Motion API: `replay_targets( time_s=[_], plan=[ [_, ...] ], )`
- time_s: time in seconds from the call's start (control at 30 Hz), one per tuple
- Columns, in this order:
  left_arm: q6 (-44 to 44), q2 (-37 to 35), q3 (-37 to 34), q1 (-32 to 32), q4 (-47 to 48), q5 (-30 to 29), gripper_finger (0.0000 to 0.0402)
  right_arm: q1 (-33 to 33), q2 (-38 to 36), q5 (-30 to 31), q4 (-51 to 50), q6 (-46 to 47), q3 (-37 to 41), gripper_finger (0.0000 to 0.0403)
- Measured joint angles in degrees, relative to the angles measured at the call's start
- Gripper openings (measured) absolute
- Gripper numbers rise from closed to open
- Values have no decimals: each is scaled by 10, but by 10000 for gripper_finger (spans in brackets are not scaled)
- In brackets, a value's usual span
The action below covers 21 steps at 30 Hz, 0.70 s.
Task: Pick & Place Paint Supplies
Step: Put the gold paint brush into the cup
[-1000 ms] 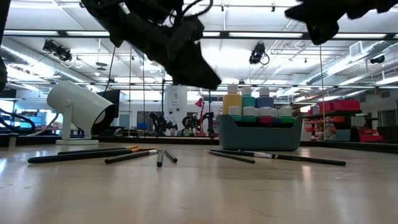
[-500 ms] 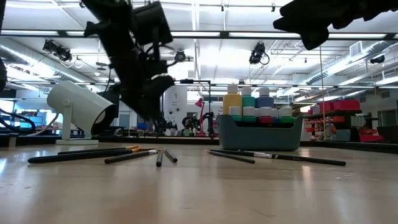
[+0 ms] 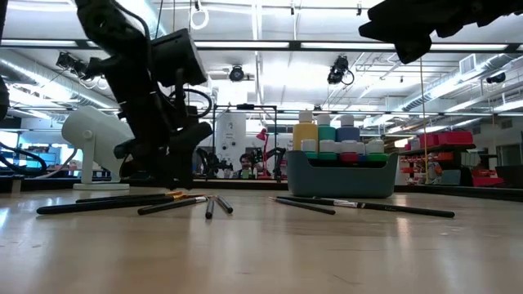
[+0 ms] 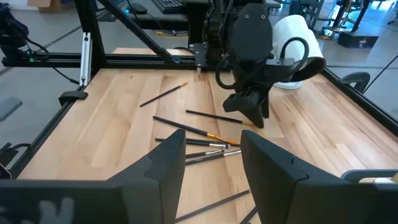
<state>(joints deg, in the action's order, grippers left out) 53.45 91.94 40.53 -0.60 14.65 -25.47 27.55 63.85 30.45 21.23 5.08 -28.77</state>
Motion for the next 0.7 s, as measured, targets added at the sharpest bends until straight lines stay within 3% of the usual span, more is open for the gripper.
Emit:
replay_targets(
  time_s=[0.13,0.4,0.53,0.7],
  plan=[
    [0,0,-25,0,-61,18,210,0,0,0,0,0,0,158],
    [-26,-1,-32,0,-56,17,194,0,0,0,2,0,0,158],
    [-26,-1,-33,0,-51,3,135,0,0,0,2,0,0,158],
    [-29,0,-34,0,-50,-4,32,0,0,0,2,0,0,158]
  ],
)
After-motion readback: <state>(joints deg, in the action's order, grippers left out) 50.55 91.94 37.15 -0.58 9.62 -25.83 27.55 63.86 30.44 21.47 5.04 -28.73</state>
